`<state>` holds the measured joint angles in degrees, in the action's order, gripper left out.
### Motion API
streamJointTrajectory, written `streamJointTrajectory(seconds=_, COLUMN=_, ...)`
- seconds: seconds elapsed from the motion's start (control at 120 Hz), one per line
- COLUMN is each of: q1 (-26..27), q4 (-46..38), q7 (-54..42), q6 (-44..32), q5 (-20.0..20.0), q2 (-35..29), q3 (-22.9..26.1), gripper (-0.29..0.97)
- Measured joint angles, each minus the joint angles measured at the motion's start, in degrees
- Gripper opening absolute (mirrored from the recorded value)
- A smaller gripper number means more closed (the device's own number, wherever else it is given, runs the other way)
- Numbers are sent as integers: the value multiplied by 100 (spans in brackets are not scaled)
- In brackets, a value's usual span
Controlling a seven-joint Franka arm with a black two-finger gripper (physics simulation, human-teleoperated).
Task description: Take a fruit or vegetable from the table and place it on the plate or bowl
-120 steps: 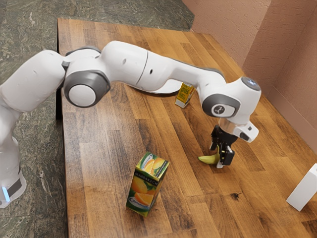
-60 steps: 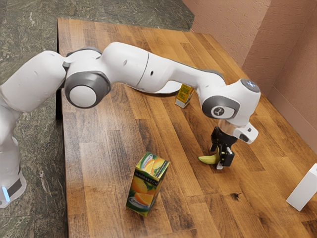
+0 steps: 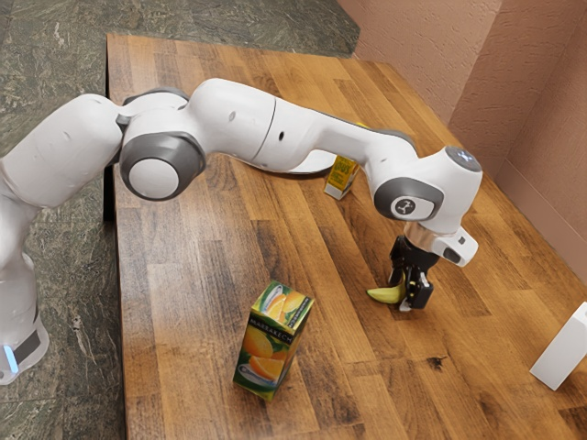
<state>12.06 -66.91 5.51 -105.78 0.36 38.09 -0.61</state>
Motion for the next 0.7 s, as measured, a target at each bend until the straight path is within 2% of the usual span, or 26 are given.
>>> streamJointTrajectory(seconds=0.283, q1=-1, q4=-9, q7=18, q6=27, q5=-105, q2=2, q3=-20, gripper=38)
streamJointTrajectory(seconds=0.425, q1=0, q4=-9, q7=27, q6=34, q5=-105, q2=-2, q3=-32, gripper=29)
streamJointTrajectory(seconds=0.7, q1=-2, q4=-1, q7=40, q6=89, q5=-97, q2=-29, q3=-43, gripper=25)
